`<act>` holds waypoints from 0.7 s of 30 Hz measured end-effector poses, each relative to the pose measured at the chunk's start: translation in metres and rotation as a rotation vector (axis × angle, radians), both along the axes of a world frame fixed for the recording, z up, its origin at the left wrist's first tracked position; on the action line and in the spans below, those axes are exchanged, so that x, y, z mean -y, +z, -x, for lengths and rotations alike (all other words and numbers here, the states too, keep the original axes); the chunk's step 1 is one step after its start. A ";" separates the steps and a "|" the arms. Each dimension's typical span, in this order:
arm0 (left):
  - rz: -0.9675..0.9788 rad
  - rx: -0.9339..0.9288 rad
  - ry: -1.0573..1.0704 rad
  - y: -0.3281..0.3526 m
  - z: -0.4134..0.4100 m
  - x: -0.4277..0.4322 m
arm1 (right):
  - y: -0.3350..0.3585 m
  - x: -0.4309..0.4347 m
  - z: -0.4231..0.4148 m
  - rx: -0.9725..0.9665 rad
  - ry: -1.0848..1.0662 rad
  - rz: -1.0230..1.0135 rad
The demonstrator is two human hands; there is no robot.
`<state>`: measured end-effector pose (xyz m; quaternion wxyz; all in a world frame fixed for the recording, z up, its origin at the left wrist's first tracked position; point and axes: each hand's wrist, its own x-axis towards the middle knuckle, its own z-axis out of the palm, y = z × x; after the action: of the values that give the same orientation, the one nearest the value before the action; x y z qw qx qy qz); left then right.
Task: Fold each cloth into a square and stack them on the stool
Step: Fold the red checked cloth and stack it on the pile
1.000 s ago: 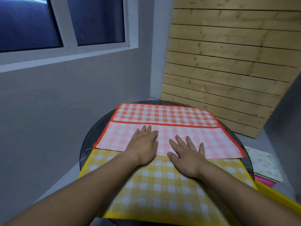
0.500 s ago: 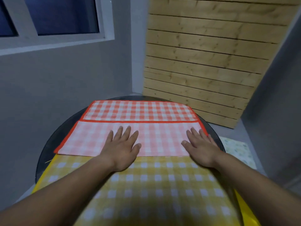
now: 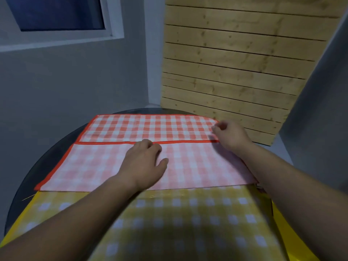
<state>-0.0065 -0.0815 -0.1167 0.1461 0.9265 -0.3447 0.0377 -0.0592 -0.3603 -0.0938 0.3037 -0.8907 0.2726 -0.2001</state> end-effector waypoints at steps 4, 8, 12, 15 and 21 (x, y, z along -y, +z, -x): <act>0.049 -0.016 0.052 -0.010 0.000 0.003 | -0.007 0.011 -0.058 0.059 0.086 -0.060; 0.039 -0.032 0.086 -0.013 -0.001 0.006 | -0.012 0.006 -0.108 0.073 0.159 -0.129; 0.006 -0.034 0.078 -0.012 -0.006 0.007 | -0.020 0.013 -0.143 -0.010 0.203 -0.089; 0.018 -0.029 0.071 -0.011 -0.008 0.008 | -0.022 0.018 -0.155 -0.015 0.200 -0.111; 0.055 -0.035 0.063 -0.018 -0.013 0.006 | -0.019 0.021 -0.164 -0.051 0.266 -0.023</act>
<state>0.0064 -0.0872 -0.1343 0.1763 0.9331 -0.3114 0.0355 0.1052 -0.3813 -0.1131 0.3308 -0.9202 0.1621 -0.1322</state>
